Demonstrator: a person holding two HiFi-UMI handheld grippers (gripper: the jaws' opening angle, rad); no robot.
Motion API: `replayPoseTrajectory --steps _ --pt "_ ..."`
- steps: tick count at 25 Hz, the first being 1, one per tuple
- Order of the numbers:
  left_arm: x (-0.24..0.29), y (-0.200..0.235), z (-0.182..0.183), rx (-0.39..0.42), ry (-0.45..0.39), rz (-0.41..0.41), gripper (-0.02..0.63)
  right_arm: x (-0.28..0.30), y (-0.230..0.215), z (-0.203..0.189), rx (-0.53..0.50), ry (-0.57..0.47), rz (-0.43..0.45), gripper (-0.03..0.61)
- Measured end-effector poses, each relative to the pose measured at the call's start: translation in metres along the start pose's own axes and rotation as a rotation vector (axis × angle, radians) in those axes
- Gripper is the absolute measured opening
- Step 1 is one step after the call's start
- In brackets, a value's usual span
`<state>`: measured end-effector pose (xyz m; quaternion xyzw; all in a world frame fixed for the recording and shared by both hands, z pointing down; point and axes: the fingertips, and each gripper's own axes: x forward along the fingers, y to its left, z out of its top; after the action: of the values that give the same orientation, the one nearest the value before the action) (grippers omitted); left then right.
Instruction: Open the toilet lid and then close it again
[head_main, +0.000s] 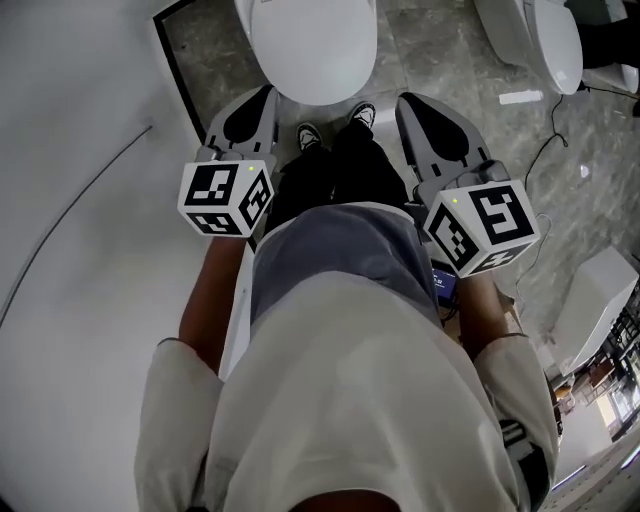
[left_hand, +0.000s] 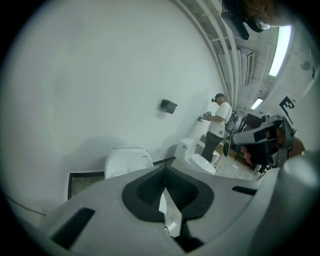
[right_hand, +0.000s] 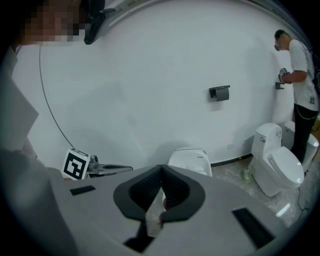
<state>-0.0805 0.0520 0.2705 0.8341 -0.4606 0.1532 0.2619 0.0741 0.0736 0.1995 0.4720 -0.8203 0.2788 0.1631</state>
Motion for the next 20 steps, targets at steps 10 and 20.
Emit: replayPoseTrajectory --steps 10,20 --pt "-0.050 -0.017 0.038 0.004 -0.083 0.025 0.008 -0.019 0.011 0.007 -0.030 -0.033 0.013 0.009" --pt "-0.085 -0.016 0.067 0.008 -0.174 0.082 0.008 -0.036 0.014 0.022 -0.061 -0.070 0.010 0.009"
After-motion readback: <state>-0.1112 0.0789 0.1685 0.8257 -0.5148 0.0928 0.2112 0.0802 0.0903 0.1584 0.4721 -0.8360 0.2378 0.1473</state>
